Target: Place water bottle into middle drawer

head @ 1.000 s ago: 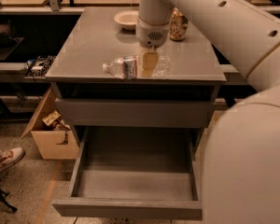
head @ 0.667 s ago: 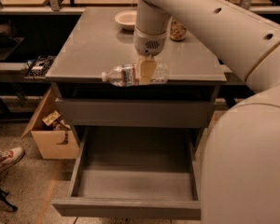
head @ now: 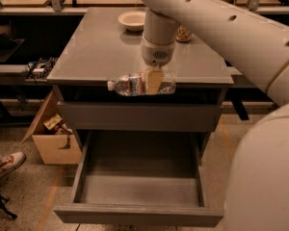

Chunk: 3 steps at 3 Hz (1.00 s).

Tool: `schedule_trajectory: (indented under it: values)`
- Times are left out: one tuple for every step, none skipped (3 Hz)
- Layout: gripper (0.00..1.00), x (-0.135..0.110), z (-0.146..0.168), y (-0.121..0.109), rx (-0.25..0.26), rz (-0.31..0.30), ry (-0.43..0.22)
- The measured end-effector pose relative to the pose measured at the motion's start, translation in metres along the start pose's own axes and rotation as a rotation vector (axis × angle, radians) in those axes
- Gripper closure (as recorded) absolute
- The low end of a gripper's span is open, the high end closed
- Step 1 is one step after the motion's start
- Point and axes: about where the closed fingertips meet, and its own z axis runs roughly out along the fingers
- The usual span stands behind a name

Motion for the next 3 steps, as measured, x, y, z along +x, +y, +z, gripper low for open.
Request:
schedule_trajectory:
  values:
    - [1.0,0.012,0.023,0.034,0.001,0.031,-0.003]
    - [1.0,0.023,0.067,0.065,-0.003,0.044,0.015]
    - [1.0,0.035,0.134,0.099,-0.018,0.064,-0.022]
